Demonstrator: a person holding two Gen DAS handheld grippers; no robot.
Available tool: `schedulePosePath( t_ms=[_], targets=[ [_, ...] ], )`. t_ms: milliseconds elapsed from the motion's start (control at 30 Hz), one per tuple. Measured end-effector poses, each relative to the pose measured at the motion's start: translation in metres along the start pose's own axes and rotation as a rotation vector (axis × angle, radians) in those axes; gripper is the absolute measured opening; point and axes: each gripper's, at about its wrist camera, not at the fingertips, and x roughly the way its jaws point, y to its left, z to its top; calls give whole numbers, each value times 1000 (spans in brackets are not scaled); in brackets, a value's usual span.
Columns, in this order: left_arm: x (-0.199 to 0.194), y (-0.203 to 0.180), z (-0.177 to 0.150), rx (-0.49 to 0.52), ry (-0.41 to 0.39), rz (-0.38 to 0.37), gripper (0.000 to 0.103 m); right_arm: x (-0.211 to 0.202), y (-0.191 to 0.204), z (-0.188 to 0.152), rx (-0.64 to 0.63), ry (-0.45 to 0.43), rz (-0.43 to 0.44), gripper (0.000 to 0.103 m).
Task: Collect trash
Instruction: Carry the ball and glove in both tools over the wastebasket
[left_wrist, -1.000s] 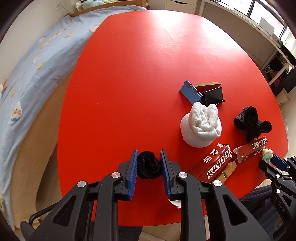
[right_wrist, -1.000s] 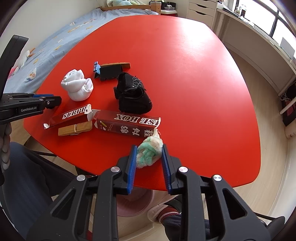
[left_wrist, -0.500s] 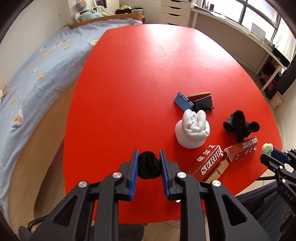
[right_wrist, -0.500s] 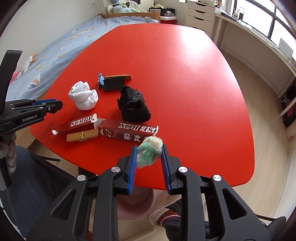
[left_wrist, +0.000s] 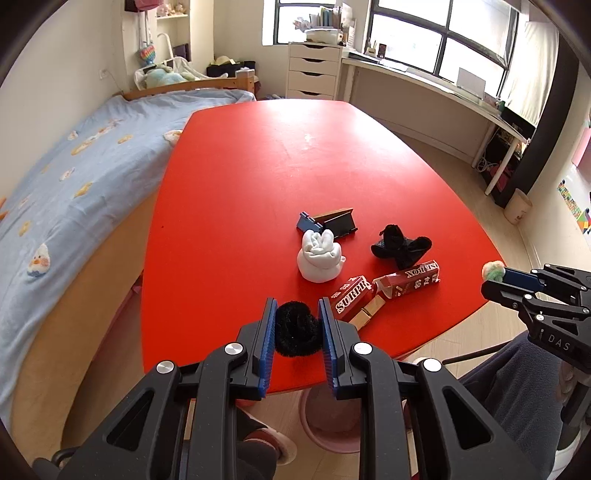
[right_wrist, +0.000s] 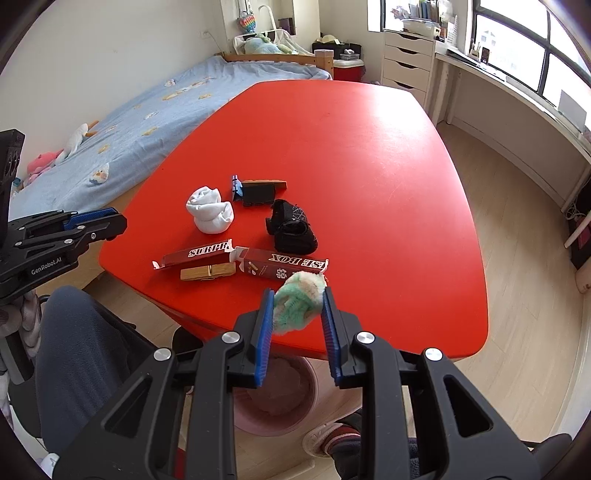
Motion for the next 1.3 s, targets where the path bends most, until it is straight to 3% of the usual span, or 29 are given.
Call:
schedulePosePath(
  t_ms=[333,700,1167,1300],
  targets=[
    [-24,-24,-37,60,-28,-79,22,-34,20,-29,-36,-43,46,25],
    [-29,-42,-72,72,-11,-142,22,-44,31,-63,-33,-29,117,25],
    [-24,-51,-76,78,10,-173,23,-40,34,-67,-32,-14,143,26],
    [-24,-52,-76,79,15,-177,27,-40,35,-67,-30,-11,155,29]
  ],
)
